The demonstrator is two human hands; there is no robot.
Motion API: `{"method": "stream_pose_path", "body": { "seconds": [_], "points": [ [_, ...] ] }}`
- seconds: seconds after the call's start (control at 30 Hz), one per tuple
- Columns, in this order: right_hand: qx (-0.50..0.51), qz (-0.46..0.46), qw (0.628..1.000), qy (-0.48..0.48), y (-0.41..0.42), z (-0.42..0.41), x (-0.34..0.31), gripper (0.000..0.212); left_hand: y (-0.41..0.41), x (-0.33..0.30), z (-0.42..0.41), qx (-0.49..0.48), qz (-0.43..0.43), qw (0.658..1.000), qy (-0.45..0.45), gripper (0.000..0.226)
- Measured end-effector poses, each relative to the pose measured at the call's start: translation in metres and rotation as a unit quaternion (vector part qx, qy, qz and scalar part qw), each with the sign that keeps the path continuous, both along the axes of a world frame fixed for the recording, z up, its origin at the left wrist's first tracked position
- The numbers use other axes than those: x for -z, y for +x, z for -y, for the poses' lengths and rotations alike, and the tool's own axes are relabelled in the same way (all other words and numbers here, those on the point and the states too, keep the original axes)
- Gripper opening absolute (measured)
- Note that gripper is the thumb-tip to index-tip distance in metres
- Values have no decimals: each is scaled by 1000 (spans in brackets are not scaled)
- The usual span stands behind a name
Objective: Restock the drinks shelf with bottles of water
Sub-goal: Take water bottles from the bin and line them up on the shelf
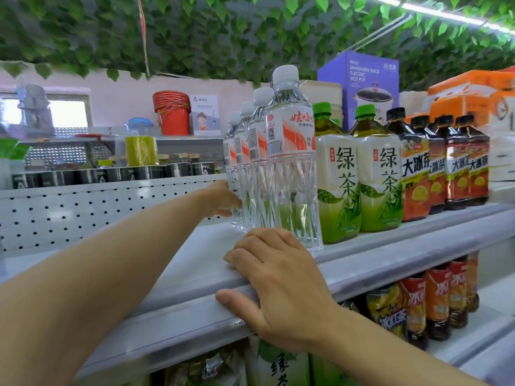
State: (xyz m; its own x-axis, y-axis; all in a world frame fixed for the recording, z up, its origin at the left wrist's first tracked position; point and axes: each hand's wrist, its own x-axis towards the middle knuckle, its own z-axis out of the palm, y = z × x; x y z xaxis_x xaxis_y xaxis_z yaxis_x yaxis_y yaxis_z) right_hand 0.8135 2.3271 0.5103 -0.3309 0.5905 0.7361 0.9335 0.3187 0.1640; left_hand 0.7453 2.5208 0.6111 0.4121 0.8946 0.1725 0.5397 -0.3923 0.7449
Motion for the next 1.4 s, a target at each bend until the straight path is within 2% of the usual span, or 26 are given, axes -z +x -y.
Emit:
{"method": "stream_pose_path", "body": {
  "seconds": [0.13,0.3,0.7,0.77,0.87,1.07,1.17,1.3,1.4],
  "points": [
    [3,1,1000,-12,0,1,-1,53,-8,-9,10,-6,-12,1000,-26,50],
    [-1,-2,1000,-10,0,1,0,54,-35,-18,31,-44,-62,997,-19,75],
    [-2,-6,1000,-21,-7,10,-1,63,-110,11,115,-105,-102,988,41,60],
    [-5,-19,999,-34,-12,15,-1,71,-122,14,130,-109,-94,988,48,57],
    [-15,-57,998,-30,-30,23,3,75,-143,19,153,-121,-39,990,65,50],
    [-68,-101,993,-3,-88,49,21,60,-202,38,216,-155,52,975,149,36],
    [-93,-130,987,-21,-125,67,30,57,-242,52,252,-169,80,963,192,29],
    [-127,-127,983,-44,-186,91,51,57,-302,85,294,-204,63,954,211,28],
    [-152,-120,978,-79,-235,108,72,59,-351,119,322,-220,42,961,165,29]
  ]
}}
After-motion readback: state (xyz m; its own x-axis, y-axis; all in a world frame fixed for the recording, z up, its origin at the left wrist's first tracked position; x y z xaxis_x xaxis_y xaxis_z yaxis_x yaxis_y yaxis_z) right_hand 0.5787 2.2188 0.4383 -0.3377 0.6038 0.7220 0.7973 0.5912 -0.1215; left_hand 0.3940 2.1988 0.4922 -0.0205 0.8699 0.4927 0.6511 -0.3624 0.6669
